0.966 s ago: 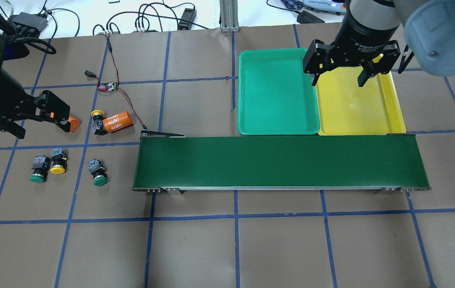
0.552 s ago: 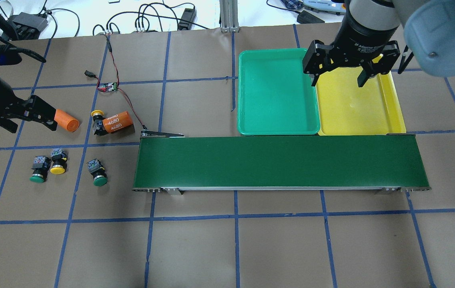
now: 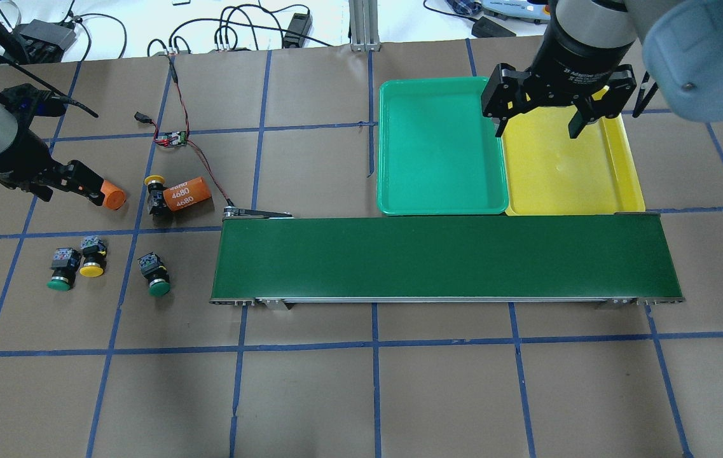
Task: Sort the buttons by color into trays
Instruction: 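Move the left gripper over the plain orange cylinder, then lower the left gripper and grasp the plain orange cylinder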
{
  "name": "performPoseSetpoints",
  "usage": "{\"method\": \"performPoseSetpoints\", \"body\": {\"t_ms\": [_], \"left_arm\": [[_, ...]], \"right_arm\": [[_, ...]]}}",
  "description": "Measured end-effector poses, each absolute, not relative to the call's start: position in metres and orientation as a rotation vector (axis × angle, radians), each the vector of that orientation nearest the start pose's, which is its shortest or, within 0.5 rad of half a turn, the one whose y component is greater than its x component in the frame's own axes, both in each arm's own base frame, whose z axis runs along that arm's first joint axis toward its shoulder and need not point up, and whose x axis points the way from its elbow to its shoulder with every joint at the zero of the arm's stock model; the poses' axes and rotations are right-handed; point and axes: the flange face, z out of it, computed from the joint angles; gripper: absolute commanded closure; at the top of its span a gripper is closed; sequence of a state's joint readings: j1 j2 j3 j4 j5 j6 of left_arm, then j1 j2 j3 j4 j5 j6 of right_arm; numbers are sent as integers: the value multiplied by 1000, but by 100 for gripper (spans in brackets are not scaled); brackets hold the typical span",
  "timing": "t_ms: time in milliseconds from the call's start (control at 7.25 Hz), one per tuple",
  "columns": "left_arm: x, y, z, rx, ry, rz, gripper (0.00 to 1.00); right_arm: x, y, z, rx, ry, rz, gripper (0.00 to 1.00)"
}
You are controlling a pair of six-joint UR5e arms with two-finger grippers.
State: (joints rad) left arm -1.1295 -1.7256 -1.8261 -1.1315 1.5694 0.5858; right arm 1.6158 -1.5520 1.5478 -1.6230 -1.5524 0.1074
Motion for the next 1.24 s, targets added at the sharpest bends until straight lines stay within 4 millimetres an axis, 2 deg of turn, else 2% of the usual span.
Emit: {"method": "performPoseSetpoints", "body": {"t_ms": [276,552,966,1241], "left_arm": [[117,-560,295,409,3068,-109,0],[129,-576,268,552,3019,-145,0],[151,-596,245,678,2991,-133,0],[159,-608,228,713,2999,-116,0]], "right_arm": [[159,-499,495,93,3116,-84,0],[159,-498,495,91,3116,-85,0],[160,-498,496,89,3115,-87,0],[161,-498,496,88,3115,-88,0]]}}
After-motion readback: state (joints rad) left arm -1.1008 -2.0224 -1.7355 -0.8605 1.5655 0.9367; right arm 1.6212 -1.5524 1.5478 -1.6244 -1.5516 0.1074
